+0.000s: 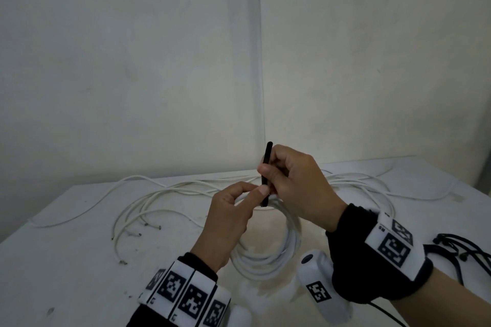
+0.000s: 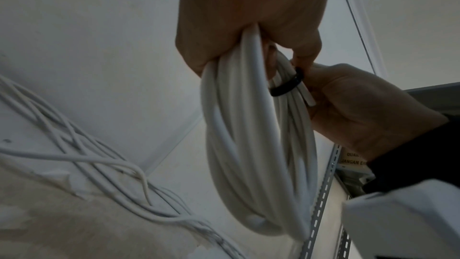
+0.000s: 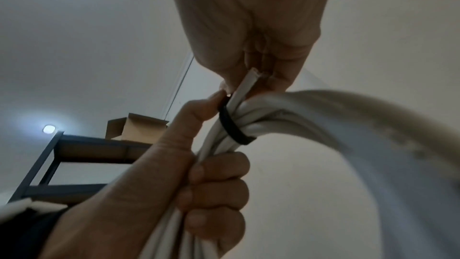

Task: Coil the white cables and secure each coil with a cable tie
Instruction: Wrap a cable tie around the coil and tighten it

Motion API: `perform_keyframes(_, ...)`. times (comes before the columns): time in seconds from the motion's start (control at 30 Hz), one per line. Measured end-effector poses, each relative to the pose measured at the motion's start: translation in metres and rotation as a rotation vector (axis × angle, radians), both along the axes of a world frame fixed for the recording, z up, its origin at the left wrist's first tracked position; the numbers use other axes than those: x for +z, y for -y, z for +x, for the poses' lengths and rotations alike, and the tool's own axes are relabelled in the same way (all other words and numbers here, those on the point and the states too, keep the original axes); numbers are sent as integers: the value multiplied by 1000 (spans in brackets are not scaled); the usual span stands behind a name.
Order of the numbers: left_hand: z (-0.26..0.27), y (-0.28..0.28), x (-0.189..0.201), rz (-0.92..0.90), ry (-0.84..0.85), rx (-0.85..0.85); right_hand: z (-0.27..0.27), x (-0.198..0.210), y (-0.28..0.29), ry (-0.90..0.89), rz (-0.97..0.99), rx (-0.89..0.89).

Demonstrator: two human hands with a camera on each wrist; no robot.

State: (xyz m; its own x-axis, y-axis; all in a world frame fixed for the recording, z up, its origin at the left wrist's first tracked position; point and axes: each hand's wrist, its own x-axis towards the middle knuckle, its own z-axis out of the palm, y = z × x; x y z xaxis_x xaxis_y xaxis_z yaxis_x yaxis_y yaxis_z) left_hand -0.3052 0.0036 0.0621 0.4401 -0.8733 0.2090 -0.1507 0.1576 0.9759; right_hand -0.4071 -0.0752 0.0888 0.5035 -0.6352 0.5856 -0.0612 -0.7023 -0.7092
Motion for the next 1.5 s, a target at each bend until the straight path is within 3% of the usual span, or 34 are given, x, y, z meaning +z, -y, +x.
perform_keyframes(0.2, 8, -2, 0, 4, 44, -6, 9, -11, 1, 113, 133, 41)
perform_keyframes(0.37, 19, -1, -5, 4, -67, 44, 10, -22, 1, -208, 230, 145)
perform_keyframes(0.6, 30, -1, -1, 5, -198, 32, 6, -20, -1, -314, 407, 247)
perform_keyframes(0.93, 32, 0, -9, -42, -150, 116, 14, -23, -8, -157, 564, 284)
perform_keyframes(1.2, 35, -6, -9, 64, -283, -73, 12, -25, 3, -22, 643, 219)
perform_keyframes(1.37, 26, -2, -11, 13, -235, 106, 15, -27, -1, 48, 689, 220)
perform_keyframes(1.5, 25, -1, -8, -22, -212, 154, 14, -26, -4, 85, 783, 243)
